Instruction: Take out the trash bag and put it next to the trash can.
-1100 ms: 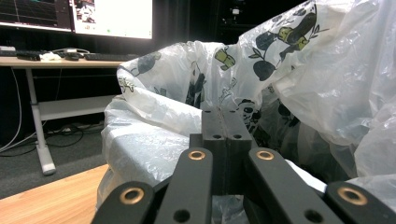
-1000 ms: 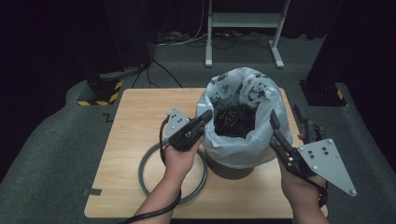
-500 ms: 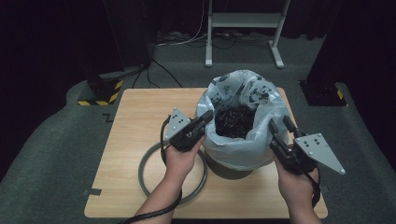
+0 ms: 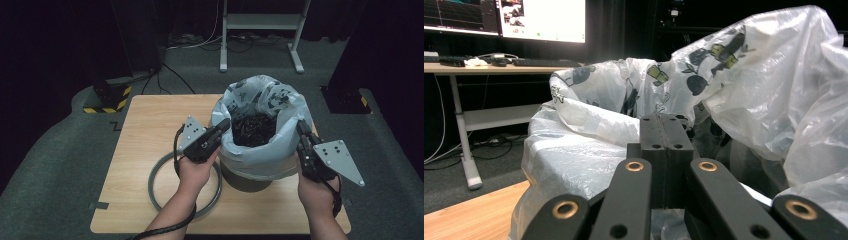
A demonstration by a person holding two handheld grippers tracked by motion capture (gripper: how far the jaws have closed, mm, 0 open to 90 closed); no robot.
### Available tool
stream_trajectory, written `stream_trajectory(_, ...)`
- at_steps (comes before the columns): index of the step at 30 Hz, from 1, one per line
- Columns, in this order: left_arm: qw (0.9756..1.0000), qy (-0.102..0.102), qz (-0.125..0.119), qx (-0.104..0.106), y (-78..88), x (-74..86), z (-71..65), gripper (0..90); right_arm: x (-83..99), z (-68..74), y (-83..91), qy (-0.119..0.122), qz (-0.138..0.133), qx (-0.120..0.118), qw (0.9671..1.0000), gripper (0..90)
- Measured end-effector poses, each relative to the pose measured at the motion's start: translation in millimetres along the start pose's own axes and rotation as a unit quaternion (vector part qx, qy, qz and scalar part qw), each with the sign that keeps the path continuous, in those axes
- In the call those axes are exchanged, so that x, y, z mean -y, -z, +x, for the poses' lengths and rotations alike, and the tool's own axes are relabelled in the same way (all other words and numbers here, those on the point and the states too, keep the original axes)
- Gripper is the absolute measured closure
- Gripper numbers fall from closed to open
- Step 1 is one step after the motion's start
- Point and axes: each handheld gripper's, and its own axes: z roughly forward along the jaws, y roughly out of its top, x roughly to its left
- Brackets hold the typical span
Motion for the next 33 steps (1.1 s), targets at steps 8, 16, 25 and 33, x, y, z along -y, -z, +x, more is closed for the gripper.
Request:
stream_trajectory(8,0.9998,-0.010,0.006,-0.017,-13.0,-0.2,-16.6,89.8,-19.5,14.2,-2.2,0.020,-0.031,-0.015,0.9992,90.0)
stream_trajectory(16,0.9997,-0.011,0.010,-0.019,-18.4,-0.6,-22.1,89.8,-27.1,64.1,2.5,0.059,-0.056,-0.055,0.9952,90.0)
stream_trajectory(25,0.9999,-0.002,0.010,-0.006,-17.8,-0.8,-19.6,89.7,-5.9,112.5,6.5,0.083,-0.045,-0.105,0.9900,90.0)
stream_trajectory(33,0.9998,0.006,-0.013,-0.010,0.9,-6.2,-8.0,88.8,9.5,122.6,3.4,0.084,-0.057,-0.092,0.9905,90.0)
